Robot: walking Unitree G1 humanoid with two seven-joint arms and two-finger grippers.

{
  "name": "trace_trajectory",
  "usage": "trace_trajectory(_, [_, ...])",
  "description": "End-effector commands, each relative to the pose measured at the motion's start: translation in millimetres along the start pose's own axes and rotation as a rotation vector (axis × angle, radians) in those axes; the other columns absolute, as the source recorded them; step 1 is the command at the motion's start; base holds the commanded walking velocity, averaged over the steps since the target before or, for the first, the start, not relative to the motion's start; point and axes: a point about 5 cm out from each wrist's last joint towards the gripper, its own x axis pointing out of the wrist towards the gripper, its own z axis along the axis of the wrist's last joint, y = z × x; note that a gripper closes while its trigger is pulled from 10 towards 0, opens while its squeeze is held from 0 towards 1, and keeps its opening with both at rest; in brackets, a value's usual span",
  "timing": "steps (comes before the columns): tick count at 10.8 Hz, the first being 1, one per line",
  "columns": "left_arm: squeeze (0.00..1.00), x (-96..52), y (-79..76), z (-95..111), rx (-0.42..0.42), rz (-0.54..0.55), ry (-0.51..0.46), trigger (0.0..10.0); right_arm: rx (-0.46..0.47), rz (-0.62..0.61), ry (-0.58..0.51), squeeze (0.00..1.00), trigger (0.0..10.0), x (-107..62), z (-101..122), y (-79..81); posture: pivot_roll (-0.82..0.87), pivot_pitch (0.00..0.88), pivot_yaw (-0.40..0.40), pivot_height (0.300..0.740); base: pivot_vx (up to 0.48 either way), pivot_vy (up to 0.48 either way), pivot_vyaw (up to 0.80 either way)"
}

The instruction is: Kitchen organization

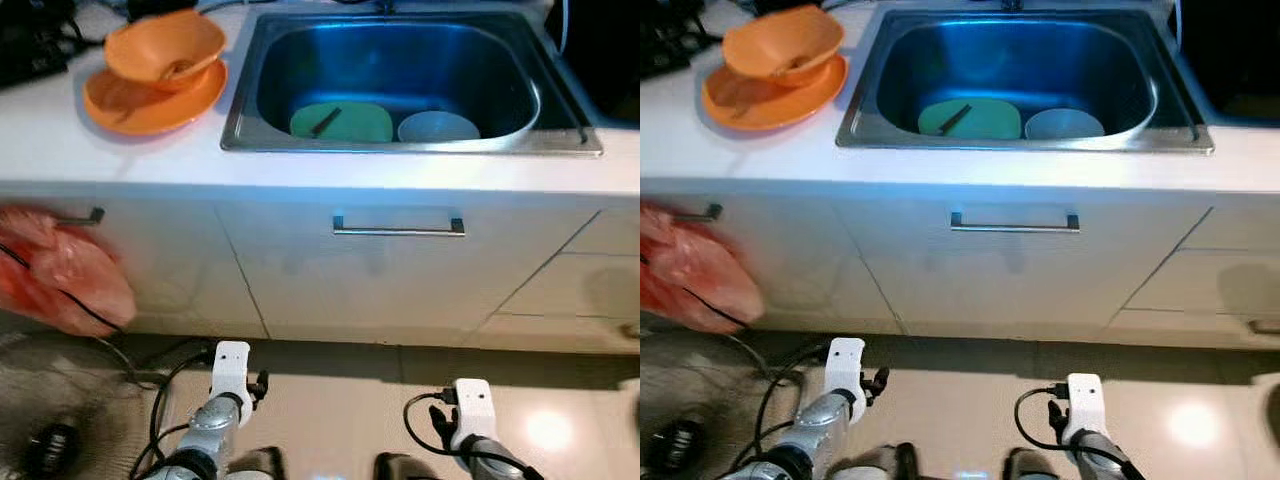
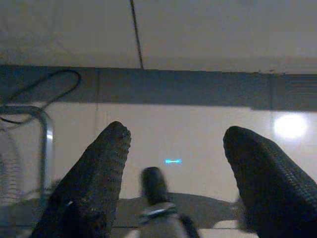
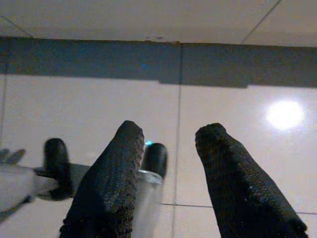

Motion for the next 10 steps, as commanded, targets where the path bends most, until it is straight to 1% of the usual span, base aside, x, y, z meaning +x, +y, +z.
trace_trajectory(1, [0.00,-2.6,-1.6,-11.4,-0.033,0.015,0.029,10.0,-0.029,0.001,0.023,0.00,10.0,-3.2,-6.4,-6.5,-0.04,0.178,-0.011,0.740,0.000,0.000,0.00])
trace_trajectory(3, [0.00,-4.3,-6.2,-18.3,-0.035,0.007,0.044,10.0,-0.023,-0.015,0.022,0.00,10.0,-5.4,-7.8,-14.3,-0.06,0.182,-0.020,0.740,0.000,0.000,0.00])
trace_trajectory(4, [0.00,-4.8,-7.9,-20.4,-0.033,0.003,0.051,10.0,-0.023,-0.028,0.025,0.00,10.0,-7.4,-9.0,-21.0,-0.06,0.180,-0.023,0.740,0.000,0.000,0.00])
trace_trajectory(6, [0.00,-4.0,-9.4,-18.1,-0.013,-0.017,0.048,10.0,-0.001,-0.077,0.005,0.00,10.0,-9.7,-4.7,-34.8,-0.07,0.163,-0.018,0.740,0.000,0.000,0.00])
trace_trajectory(7, [0.00,-3.2,-4.8,-14.7,0.004,-0.011,0.044,10.0,0.024,-0.088,0.001,0.00,10.0,-8.2,-3.0,-32.4,-0.06,0.158,-0.021,0.740,0.000,0.000,0.00])
trace_trajectory(8, [0.00,-2.0,3.3,-8.8,-0.011,0.018,0.030,10.0,0.023,-0.069,-0.002,0.00,10.0,-5.0,-0.3,-23.5,-0.03,0.147,-0.025,0.740,0.000,0.000,0.00])
trace_trajectory(9, [0.00,-0.5,12.8,0.7,-0.013,0.043,0.004,10.0,-0.027,0.005,0.003,0.00,10.0,2.2,6.1,-0.2,-0.04,0.130,-0.008,0.740,0.000,0.000,0.00])
trace_trajectory(10, [0.00,0.8,11.1,5.6,0.002,0.032,-0.007,10.0,-0.016,0.023,-0.029,0.00,10.0,4.7,13.6,5.7,-0.05,0.127,0.006,0.740,0.000,0.000,0.00])
